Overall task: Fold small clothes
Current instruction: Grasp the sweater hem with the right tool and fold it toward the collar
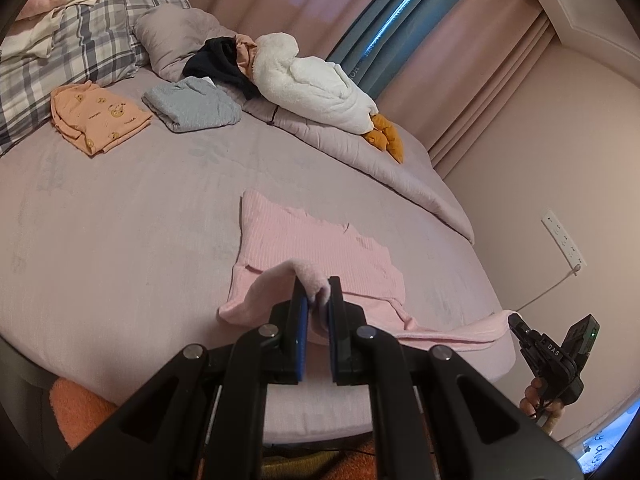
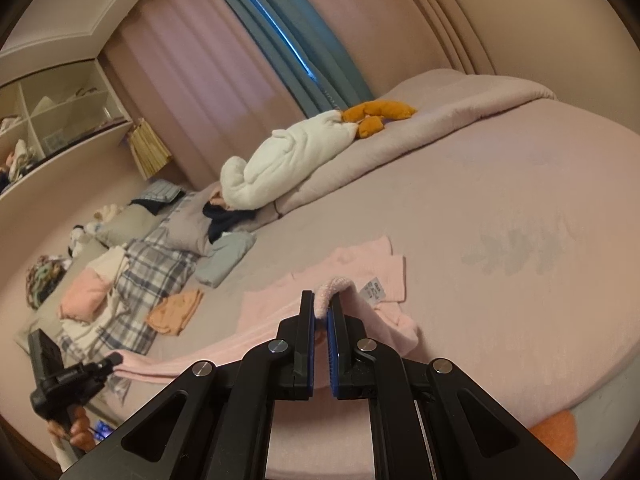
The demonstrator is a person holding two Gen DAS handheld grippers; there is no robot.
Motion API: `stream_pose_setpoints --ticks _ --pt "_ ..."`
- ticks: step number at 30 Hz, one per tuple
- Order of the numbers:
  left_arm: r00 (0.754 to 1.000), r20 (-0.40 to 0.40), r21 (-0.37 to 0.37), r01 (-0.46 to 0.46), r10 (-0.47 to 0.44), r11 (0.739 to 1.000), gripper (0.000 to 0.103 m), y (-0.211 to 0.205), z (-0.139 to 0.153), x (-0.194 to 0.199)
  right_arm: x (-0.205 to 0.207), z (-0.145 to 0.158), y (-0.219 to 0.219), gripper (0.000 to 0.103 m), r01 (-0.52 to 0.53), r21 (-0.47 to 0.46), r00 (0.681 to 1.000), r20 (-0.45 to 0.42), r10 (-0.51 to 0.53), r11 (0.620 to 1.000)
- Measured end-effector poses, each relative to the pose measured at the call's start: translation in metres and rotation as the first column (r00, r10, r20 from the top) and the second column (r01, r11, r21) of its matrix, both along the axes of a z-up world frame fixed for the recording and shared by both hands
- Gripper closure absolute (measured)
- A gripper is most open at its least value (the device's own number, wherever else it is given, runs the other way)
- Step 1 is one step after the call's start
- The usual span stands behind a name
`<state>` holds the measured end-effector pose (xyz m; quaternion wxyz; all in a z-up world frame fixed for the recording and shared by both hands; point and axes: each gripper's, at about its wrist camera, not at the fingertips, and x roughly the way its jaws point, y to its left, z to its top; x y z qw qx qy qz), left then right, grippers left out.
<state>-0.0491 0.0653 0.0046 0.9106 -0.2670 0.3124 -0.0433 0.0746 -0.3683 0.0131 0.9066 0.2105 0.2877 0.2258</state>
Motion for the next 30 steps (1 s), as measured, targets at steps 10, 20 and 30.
stream_pose_setpoints --ticks 10,20,30 --pt "1.000 0.008 0.012 -0.013 0.013 1.000 0.095 0.007 0.004 0.035 0.029 0.002 0.009 0.096 0.006 -0.010 1.000 0.003 -0.006 1.000" --pt "1.000 -0.007 0.032 -0.024 0.024 0.999 0.095 0.014 -0.002 0.089 0.078 -0.005 0.016 0.096 0.002 -0.019 1.000 -0.024 -0.003 1.000" --pt "0.995 -0.080 0.032 -0.050 0.053 0.998 0.095 0.023 -0.030 0.170 0.143 -0.033 0.019 0.096 0.016 -0.036 0.996 -0.082 -0.019 0.999"
